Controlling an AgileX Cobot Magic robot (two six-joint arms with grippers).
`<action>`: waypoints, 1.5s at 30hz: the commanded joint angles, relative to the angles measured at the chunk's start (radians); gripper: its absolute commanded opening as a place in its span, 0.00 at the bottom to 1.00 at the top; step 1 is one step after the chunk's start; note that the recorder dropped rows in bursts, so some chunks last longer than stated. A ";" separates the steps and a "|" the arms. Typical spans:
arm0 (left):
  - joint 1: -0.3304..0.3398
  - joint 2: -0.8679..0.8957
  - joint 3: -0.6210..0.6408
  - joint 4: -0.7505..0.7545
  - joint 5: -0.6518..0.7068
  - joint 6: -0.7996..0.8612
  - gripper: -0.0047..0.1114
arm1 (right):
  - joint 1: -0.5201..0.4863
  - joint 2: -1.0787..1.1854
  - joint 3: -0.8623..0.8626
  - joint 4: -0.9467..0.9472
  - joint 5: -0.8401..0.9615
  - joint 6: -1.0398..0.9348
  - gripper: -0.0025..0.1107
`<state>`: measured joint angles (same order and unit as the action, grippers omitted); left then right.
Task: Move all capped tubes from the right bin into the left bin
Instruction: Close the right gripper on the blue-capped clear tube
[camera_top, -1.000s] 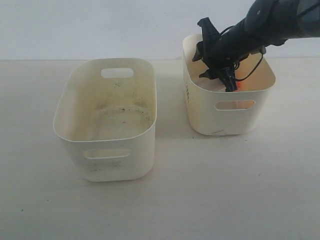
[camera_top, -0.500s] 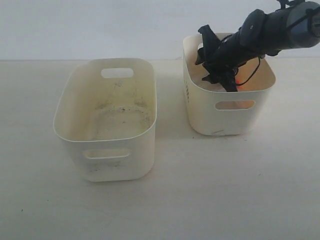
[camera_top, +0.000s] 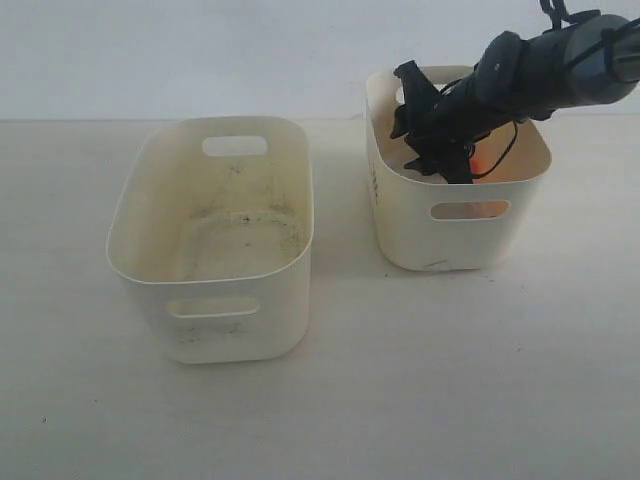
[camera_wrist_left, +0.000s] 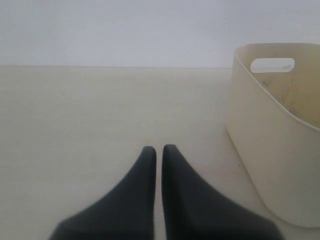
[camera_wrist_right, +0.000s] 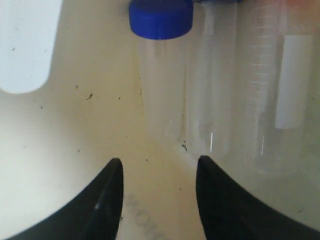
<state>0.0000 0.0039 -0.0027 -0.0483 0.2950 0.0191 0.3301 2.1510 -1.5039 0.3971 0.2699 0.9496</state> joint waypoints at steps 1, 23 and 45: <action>-0.004 -0.004 0.003 -0.009 0.001 -0.002 0.08 | 0.014 0.035 -0.005 -0.013 -0.018 -0.023 0.42; -0.004 -0.004 0.003 -0.009 0.001 -0.002 0.08 | 0.016 0.080 -0.005 -0.006 -0.121 -0.036 0.69; -0.004 -0.004 0.003 -0.009 0.001 -0.002 0.08 | 0.017 0.144 -0.153 -0.014 -0.062 -0.176 0.36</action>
<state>0.0000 0.0039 -0.0027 -0.0483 0.2950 0.0191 0.3482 2.2970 -1.6461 0.3957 0.2182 0.7915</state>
